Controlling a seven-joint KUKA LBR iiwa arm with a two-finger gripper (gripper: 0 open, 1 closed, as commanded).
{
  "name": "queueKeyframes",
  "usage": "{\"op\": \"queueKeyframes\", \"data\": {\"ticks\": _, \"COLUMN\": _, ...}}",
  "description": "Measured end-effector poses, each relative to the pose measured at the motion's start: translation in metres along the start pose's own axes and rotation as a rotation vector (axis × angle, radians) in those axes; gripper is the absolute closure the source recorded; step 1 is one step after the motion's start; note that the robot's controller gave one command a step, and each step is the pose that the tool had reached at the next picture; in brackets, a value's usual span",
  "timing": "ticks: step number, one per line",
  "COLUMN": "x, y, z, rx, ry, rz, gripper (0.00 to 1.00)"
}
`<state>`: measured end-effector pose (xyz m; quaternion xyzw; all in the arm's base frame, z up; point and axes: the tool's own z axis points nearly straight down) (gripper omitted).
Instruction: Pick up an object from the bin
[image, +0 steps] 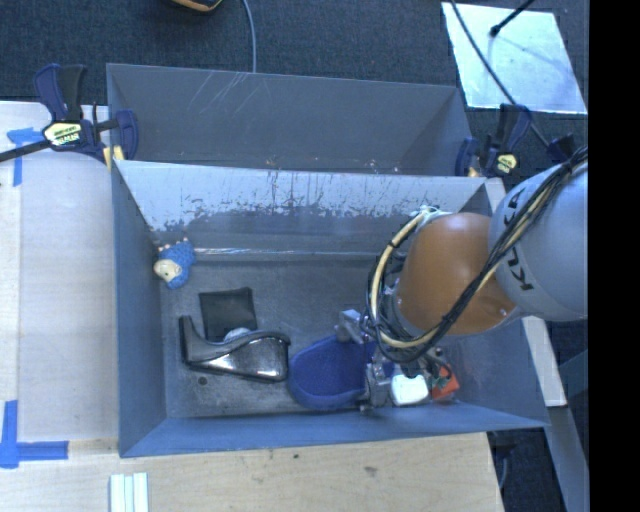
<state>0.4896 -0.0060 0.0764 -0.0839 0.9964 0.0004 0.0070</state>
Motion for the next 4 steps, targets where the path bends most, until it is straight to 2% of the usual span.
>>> {"op": "queueKeyframes", "data": {"ticks": 1, "x": 0.002, "y": -0.038, "z": 0.001, "rx": 0.004, "ry": -0.023, "rz": -0.671, "gripper": 1.0}}
{"op": "queueKeyframes", "data": {"ticks": 2, "x": -0.004, "y": -0.091, "z": 0.001, "rx": 0.003, "ry": -0.011, "rz": -1.258, "gripper": 1.0}}
{"op": "queueKeyframes", "data": {"ticks": 3, "x": -0.02, "y": -0.101, "z": -0.12, "rx": -0.001, "ry": 0.005, "rz": -1.254, "gripper": 1.0}}
{"op": "queueKeyframes", "data": {"ticks": 4, "x": -0.045, "y": -0.159, "z": -0.218, "rx": 0.002, "ry": 0.005, "rz": -1.231, "gripper": 1.0}}
